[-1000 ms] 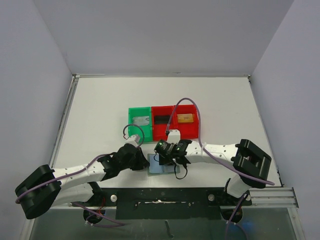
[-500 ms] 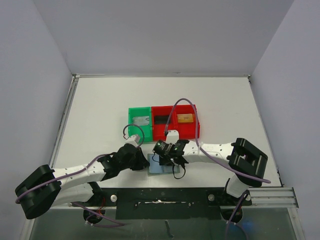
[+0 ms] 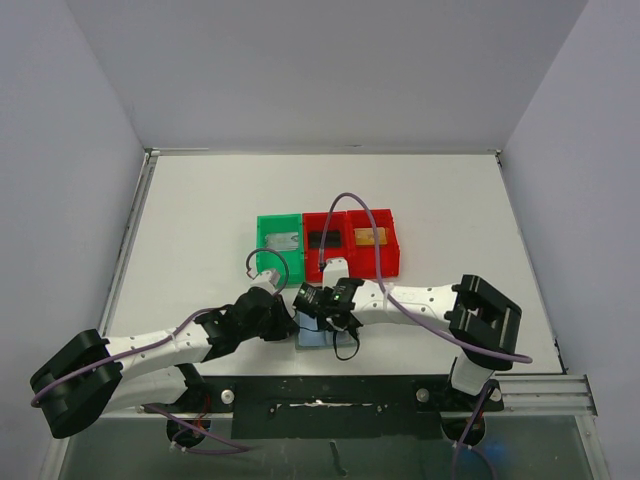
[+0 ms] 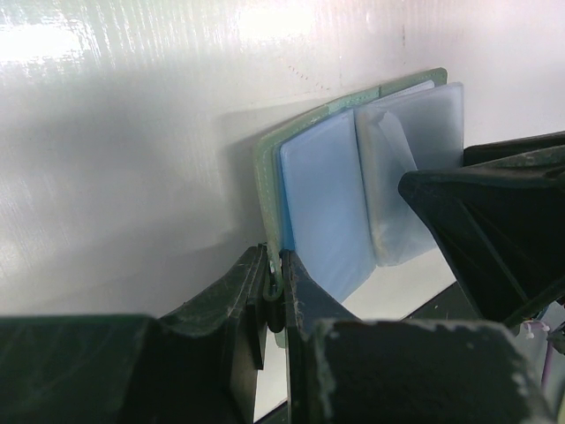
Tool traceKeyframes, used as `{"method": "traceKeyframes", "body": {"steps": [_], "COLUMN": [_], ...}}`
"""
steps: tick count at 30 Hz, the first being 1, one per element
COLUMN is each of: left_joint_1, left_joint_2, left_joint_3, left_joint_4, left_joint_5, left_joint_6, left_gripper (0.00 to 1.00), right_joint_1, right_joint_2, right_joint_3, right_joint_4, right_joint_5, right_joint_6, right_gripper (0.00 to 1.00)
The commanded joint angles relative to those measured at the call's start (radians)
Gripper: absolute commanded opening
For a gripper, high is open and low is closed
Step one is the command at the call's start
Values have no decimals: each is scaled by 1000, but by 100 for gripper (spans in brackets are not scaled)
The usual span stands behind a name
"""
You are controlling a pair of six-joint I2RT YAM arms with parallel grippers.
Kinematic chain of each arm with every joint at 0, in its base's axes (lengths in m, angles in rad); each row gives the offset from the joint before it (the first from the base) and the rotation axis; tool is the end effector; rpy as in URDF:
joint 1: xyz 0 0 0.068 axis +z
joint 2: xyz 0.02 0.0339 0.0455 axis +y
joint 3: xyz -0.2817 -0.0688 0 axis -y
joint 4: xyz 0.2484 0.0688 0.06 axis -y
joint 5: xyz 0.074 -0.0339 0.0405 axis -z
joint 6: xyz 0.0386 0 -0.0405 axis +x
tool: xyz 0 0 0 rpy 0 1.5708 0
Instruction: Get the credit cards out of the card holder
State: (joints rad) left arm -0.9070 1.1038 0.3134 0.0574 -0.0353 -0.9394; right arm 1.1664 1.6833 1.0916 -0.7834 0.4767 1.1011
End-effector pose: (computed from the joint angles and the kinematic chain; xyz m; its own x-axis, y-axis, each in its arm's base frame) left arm 0.1207 -0.1522 0.1554 -0.8657 -0.2026 -0.4577 0.1223 0.8011 -0.5860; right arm 0.1392 0.2802 0.1984 -0.8718 -0.0233 -0.4894 -0.0097 0.9995 -0.0303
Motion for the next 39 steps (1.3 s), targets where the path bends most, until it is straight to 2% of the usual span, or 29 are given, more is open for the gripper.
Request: {"method": "traceKeyframes", "body": {"steps": [1, 10, 17, 22, 32, 39], "left_joint_1": [0, 0, 0, 0, -1, -1], "left_joint_2": [4, 1, 1, 2, 7, -3], "left_joint_3": [23, 20, 20, 21, 24, 32], "left_joint_4": [56, 56, 55, 56, 58, 34], "left_joint_5": [14, 15, 17, 16, 19, 11], "left_joint_6": [-4, -4, -3, -6, -6, -1], "left_gripper": [0, 0, 0, 0, 0, 0], "right_joint_1": [16, 16, 17, 18, -24, -64], "right_joint_2": [-35, -61, -133, -161, -194, -181], "right_joint_3": [30, 28, -38, -46, -151, -192], "right_joint_4": [21, 64, 214, 229, 480, 559], "right_joint_5": [49, 17, -44, -48, -216, -283], "right_joint_6": [5, -49, -91, -95, -136, -139], "right_gripper": [44, 47, 46, 45, 47, 47]}}
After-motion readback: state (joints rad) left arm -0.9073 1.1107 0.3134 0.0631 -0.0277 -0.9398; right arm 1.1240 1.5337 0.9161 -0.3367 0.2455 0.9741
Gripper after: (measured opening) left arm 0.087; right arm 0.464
